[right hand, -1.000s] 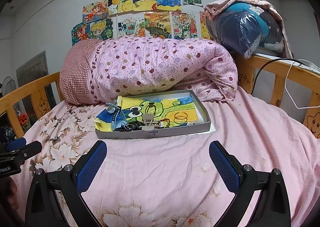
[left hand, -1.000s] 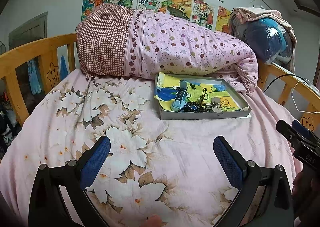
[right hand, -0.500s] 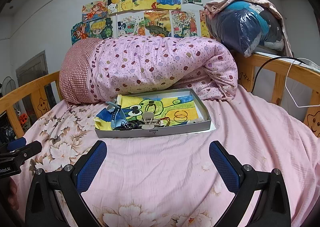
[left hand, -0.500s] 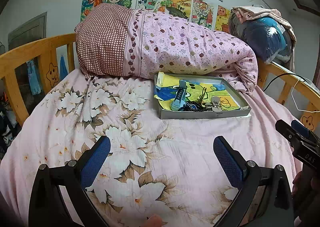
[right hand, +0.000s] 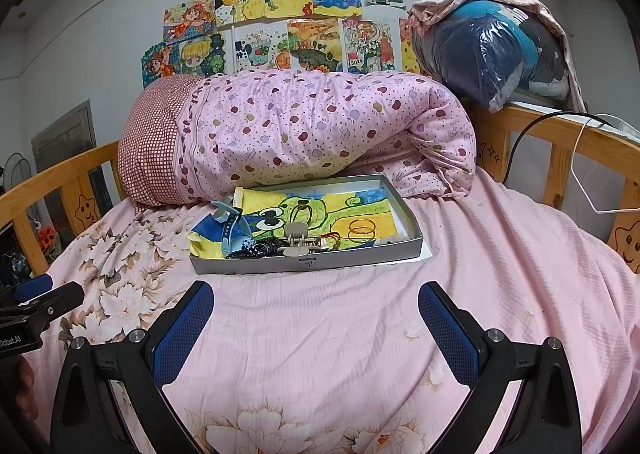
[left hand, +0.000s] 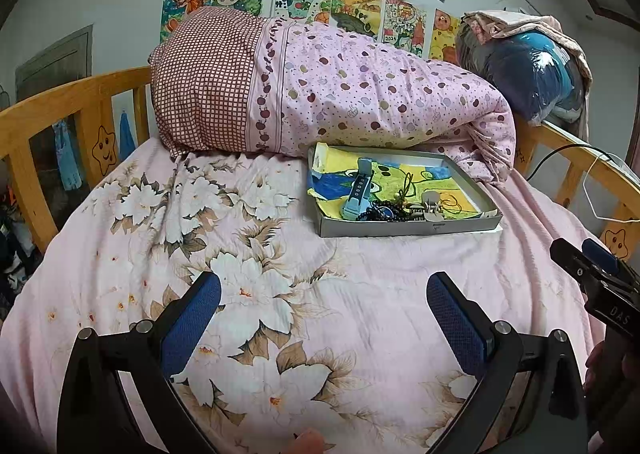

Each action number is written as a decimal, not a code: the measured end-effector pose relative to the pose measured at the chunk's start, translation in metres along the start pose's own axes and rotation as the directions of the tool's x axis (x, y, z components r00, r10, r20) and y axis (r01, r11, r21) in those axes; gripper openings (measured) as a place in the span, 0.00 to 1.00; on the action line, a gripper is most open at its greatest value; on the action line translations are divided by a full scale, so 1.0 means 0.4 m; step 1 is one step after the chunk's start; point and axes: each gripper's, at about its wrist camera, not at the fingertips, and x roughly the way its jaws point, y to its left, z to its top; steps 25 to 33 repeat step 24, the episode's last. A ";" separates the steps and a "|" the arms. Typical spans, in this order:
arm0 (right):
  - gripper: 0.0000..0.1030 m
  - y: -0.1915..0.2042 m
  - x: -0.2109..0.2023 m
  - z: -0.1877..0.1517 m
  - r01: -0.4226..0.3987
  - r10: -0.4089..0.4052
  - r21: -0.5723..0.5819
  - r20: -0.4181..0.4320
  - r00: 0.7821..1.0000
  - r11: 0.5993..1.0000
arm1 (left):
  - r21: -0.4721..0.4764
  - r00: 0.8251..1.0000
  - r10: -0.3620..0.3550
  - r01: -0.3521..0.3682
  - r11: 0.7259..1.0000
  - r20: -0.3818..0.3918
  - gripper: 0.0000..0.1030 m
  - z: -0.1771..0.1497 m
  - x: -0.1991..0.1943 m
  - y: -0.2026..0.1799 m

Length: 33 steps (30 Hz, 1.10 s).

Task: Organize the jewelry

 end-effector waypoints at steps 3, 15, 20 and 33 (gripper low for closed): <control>1.00 0.000 0.000 0.000 -0.001 0.001 0.000 0.000 1.000 1.000 | -0.001 1.000 0.000 0.000 1.000 0.000 0.98 0.000 0.000 0.000; 1.00 0.000 -0.001 -0.006 -0.002 0.002 -0.001 -0.008 1.000 1.000 | 0.027 1.000 0.026 -0.025 0.999 -0.008 0.98 -0.008 0.004 -0.001; 1.00 0.000 0.003 0.000 -0.002 0.002 -0.001 -0.011 1.000 1.000 | 0.033 1.000 0.012 -0.011 0.999 -0.011 0.98 -0.007 0.006 0.003; 1.00 0.000 0.001 -0.007 -0.001 0.001 0.000 -0.019 1.000 1.000 | 0.030 1.000 0.011 -0.011 0.999 -0.017 0.98 -0.007 0.006 0.003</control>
